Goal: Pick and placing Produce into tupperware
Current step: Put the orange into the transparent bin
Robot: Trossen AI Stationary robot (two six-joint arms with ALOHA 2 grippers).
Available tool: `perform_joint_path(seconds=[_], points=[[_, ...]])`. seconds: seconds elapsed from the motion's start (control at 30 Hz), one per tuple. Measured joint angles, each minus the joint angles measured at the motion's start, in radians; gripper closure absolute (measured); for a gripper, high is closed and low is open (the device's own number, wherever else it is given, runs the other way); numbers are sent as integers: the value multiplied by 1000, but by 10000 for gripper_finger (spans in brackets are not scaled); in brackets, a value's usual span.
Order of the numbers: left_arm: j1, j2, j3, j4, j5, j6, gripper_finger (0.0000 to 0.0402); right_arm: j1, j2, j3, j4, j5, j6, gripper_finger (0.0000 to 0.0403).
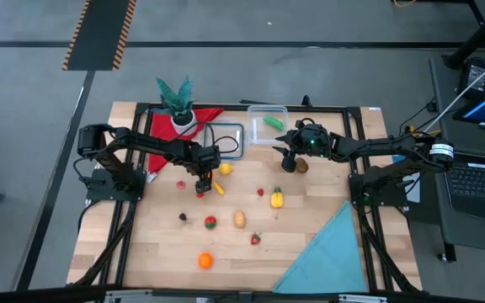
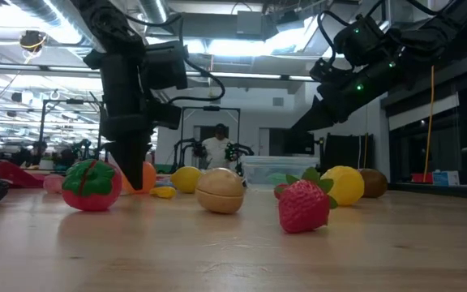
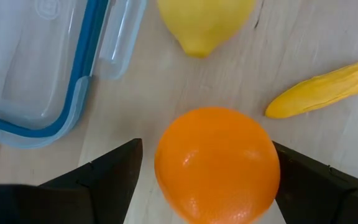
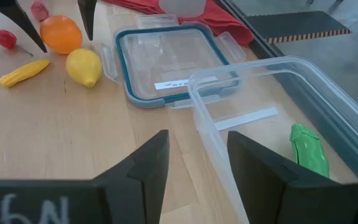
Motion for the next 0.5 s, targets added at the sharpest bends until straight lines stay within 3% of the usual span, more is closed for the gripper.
perform_joint_path(seconds=[0.33, 0.5], points=[[0, 0, 0, -2, -1, 1, 88, 0, 0, 0, 0, 0, 1, 237], [0, 0, 0, -3, -1, 1, 121, 0, 0, 0, 0, 0, 1, 237]])
